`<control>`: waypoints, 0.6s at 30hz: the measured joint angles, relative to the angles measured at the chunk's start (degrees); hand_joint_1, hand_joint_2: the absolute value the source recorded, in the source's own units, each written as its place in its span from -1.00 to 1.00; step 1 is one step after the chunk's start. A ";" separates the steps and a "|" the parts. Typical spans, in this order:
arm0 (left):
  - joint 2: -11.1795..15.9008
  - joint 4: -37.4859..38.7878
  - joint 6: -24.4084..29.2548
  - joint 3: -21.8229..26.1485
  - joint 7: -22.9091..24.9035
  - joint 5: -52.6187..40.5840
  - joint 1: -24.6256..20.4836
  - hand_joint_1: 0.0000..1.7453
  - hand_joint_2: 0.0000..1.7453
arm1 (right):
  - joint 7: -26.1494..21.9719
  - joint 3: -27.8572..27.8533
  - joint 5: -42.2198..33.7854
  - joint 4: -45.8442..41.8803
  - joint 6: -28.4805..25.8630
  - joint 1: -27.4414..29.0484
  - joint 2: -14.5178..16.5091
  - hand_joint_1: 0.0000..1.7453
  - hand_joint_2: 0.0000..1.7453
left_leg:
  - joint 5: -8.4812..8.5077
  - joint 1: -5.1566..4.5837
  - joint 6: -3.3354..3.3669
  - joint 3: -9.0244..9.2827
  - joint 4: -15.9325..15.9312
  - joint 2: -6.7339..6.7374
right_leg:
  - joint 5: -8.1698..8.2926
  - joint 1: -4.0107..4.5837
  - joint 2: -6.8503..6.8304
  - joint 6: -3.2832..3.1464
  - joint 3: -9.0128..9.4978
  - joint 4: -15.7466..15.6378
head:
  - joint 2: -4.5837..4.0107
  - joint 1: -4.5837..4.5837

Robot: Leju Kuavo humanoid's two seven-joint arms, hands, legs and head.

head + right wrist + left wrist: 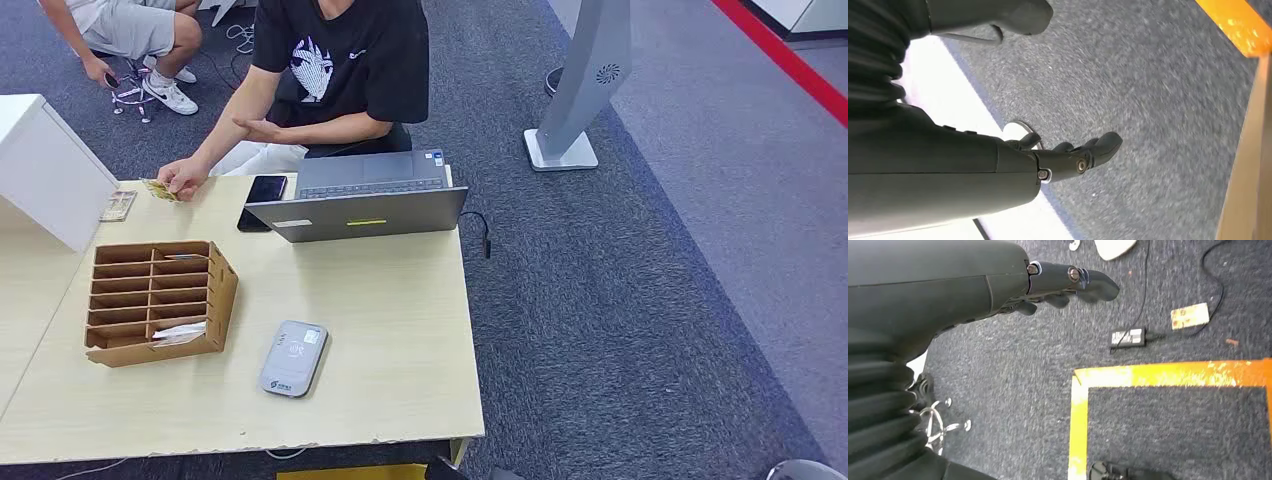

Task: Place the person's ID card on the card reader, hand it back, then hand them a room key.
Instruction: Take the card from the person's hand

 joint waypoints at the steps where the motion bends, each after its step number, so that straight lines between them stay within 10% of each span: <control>1: -0.32 -1.03 0.19 0.42 0.00 -0.36 0.33 -1.00 1.00 | 0.34 0.07 0.45 -0.24 1.30 -0.04 0.00 -1.00 1.00 | 0.00 0.00 0.00 0.00 0.00 0.01 | 0.00 0.00 0.01 0.00 0.00 0.00 | -0.01 -0.01; 7: -4.15 -12.65 2.14 6.38 0.66 -7.92 2.87 -1.00 1.00 | 5.66 0.70 7.89 -3.29 23.12 -0.90 0.00 -1.00 1.00 | 0.00 0.00 0.00 0.01 0.00 0.01 | 0.01 0.01 0.01 -0.01 -0.01 0.00 | -0.01 0.01; 18: -4.77 -18.07 5.17 8.39 -5.96 -6.42 3.47 -1.00 1.00 | 5.79 0.51 8.96 -5.02 26.58 -0.17 -0.11 -1.00 1.00 | 0.00 0.01 0.00 0.04 0.00 0.01 | 0.01 0.02 0.02 -0.01 0.00 0.00 | -0.01 0.00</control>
